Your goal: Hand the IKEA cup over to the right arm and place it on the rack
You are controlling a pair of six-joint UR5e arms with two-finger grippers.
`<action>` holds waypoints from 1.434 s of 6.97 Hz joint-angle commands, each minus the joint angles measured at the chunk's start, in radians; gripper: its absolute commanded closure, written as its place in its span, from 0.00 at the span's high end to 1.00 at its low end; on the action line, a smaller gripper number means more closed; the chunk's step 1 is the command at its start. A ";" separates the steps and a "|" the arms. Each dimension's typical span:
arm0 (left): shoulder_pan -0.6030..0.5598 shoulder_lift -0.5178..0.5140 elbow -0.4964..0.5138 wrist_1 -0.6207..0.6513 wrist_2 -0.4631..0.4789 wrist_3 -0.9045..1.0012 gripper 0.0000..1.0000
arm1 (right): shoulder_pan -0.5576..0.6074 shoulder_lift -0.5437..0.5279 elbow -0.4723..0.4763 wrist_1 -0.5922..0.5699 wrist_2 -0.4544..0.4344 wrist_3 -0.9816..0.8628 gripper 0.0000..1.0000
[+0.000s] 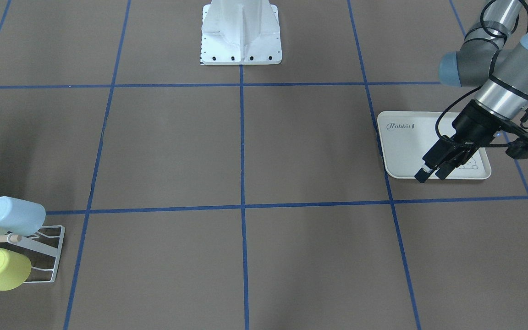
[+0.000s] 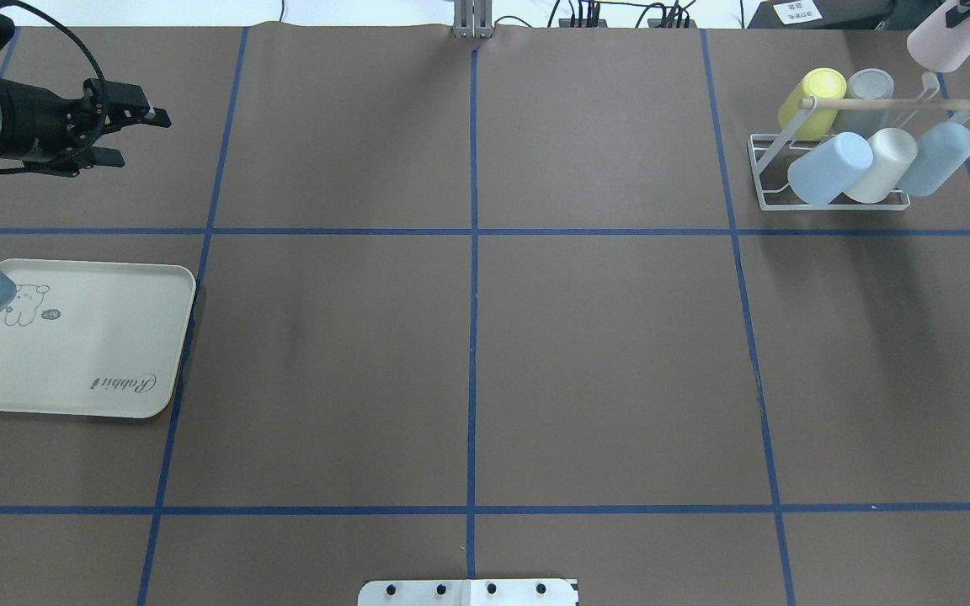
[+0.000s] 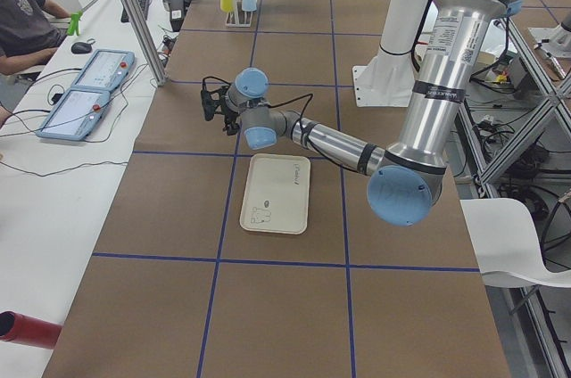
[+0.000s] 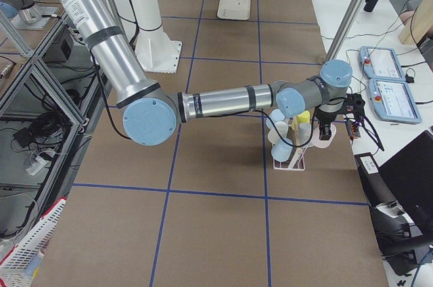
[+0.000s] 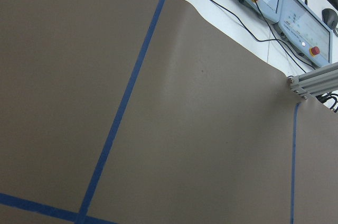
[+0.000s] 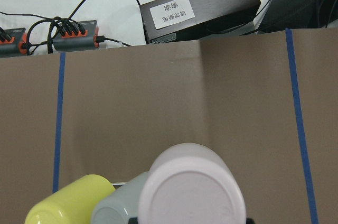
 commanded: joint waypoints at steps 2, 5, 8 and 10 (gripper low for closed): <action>0.003 0.002 -0.004 0.000 0.000 -0.001 1.00 | -0.029 -0.003 -0.013 0.003 -0.018 -0.007 0.29; 0.006 -0.004 -0.004 0.000 -0.001 -0.010 1.00 | -0.042 -0.010 -0.024 0.005 -0.018 -0.016 0.29; 0.006 -0.009 -0.005 0.000 -0.003 -0.011 1.00 | -0.060 -0.015 -0.047 0.012 -0.021 -0.016 0.30; 0.006 -0.011 -0.005 0.000 -0.003 -0.011 1.00 | -0.071 -0.015 -0.054 0.012 -0.038 -0.016 0.33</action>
